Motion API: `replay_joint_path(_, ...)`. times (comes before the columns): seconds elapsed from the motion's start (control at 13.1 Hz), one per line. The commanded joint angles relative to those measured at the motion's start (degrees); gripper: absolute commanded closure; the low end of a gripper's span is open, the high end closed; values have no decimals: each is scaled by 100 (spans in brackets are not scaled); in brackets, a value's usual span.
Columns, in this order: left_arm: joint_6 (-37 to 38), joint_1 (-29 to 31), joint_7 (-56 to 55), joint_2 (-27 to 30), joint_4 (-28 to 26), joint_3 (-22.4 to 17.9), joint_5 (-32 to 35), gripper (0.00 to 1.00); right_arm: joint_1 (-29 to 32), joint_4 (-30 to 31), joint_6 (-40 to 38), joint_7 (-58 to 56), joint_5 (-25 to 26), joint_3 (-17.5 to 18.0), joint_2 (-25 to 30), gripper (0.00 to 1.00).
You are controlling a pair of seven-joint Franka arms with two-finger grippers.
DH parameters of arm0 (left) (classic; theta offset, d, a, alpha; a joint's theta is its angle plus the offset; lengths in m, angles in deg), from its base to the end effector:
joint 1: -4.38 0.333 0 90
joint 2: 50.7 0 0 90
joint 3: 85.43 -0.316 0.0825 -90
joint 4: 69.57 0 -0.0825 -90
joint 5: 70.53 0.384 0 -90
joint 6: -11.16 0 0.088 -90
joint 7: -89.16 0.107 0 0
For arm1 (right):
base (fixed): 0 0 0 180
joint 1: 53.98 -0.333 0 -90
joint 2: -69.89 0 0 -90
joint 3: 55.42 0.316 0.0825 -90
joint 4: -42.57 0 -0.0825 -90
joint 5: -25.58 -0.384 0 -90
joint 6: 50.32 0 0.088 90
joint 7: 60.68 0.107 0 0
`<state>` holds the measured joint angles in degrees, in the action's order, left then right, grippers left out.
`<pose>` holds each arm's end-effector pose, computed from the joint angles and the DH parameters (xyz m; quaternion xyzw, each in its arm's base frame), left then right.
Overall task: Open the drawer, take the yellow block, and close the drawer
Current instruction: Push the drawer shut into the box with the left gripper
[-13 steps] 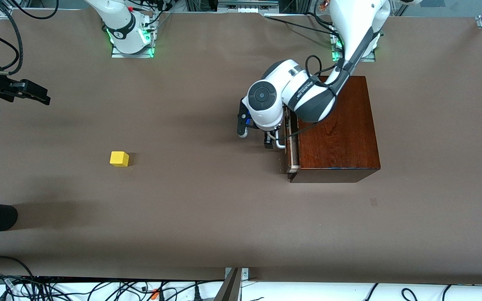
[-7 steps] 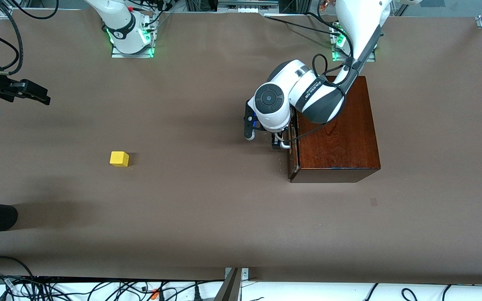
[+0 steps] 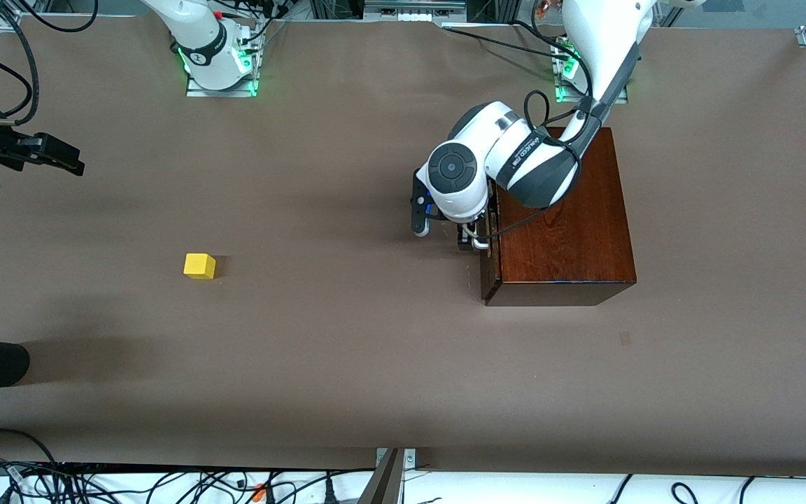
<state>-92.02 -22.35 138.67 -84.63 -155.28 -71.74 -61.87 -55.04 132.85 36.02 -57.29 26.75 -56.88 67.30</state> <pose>0.5363 -0.4088 0.3117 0.6894 -0.7118 -0.1339 0.0084 0.5596 -0.0059 0.5918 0.9978 -0.0331 -0.0566 0.0123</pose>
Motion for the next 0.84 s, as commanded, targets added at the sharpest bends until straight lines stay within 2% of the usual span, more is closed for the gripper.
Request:
replay_joint_path(0.0, 140, 45, -73, 159, -59, -43, 136, 0, -26, -45, 6, -49, 6, -3, -14, 0)
replay_joint_path(0.46, 132, 63, -195, 264, -24, -69, 40, 0, -26, -45, 94, -49, 6, -3, -14, 0)
replay_joint_path(0.76, 140, 98, -1581, 527, 117, -7, -574, 0, -26, -45, 94, -49, 6, -3, -23, 0)
